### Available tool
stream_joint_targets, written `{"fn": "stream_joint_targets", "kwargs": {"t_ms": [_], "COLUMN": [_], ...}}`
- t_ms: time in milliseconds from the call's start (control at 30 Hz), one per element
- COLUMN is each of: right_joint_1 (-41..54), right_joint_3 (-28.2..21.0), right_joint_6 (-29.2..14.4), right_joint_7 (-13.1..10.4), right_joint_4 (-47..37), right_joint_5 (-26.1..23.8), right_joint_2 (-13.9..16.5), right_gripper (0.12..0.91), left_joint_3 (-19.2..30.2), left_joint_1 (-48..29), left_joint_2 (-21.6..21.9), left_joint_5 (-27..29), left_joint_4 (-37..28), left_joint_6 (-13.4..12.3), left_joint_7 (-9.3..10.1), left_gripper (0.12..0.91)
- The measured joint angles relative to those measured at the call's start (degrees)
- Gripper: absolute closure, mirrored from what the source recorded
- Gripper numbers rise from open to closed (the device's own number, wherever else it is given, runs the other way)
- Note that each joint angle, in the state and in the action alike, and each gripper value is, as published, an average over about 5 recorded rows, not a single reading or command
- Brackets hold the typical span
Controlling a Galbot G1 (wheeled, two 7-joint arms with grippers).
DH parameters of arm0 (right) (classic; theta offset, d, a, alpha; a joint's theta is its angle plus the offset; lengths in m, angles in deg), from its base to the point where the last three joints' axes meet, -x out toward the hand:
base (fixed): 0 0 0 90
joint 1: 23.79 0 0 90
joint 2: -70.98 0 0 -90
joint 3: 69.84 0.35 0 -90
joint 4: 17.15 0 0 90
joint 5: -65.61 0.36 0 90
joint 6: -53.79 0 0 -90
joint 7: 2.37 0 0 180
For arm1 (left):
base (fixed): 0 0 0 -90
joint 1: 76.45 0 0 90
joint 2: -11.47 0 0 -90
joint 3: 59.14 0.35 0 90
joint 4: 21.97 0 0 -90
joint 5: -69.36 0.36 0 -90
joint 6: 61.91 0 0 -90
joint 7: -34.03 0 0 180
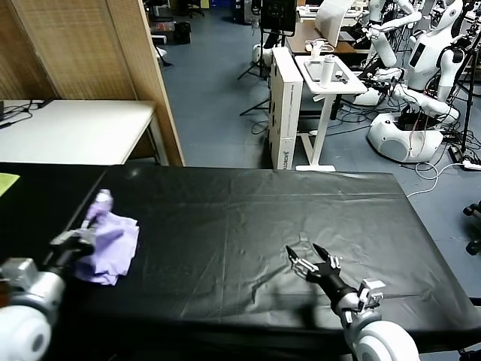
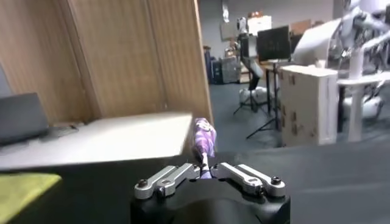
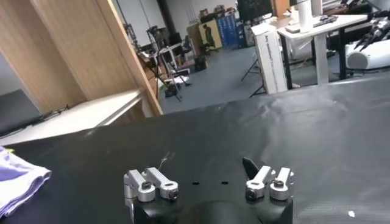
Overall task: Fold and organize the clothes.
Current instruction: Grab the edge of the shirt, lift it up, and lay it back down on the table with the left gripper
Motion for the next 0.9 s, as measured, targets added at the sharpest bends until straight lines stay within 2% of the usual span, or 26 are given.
{"fn": "stream_joint_targets", "kwargs": {"t_ms": [133,300,533,633,767,900], "right_joint_1": [-0.7,-0.8,0.6,2.0,5.1,9.0], "right_joint_3": [0.2,0.2,-0.6,-1.8,-4.8,-9.3], "right_joint_6": [0.0,0.1,2.2,4.2,7.4,9.5], "right_joint_7": [0.0,0.0,-0.9,-2.4,-5.3,-7.7], "right_joint_4": [0.0,0.1,-0.4,-0.8,-1.4,-2.6], "right_joint_5": [-0.8,-1.2,0.5,3.0,8.5,13.1], "right_joint_2": [-0.3,-0.5,0.0,0.5,0.9,0.3], "right_gripper": [0.118,0.118,0.118,0.118,0.118,0.118], "left_joint_3": [8.7,18.9,27.4,29.0,29.4,28.0], "left_joint_1": [-1.9,-4.6,-5.7,-5.5,-4.8,-4.5], "left_joint_2": [-5.6,-12.5,-18.8,-19.4,-18.9,-17.3], "left_joint_5": [1.4,4.1,8.7,9.5,10.0,10.1], "left_joint_4": [0.7,-1.2,-5.4,-5.5,-4.1,-1.8], "left_joint_6": [0.8,1.0,0.8,1.2,1.5,0.5], "left_joint_7": [1.27,1.63,0.76,-0.04,-0.82,-1.15], "left_gripper": [0.844,0.844,0.823,0.678,0.395,0.186]}}
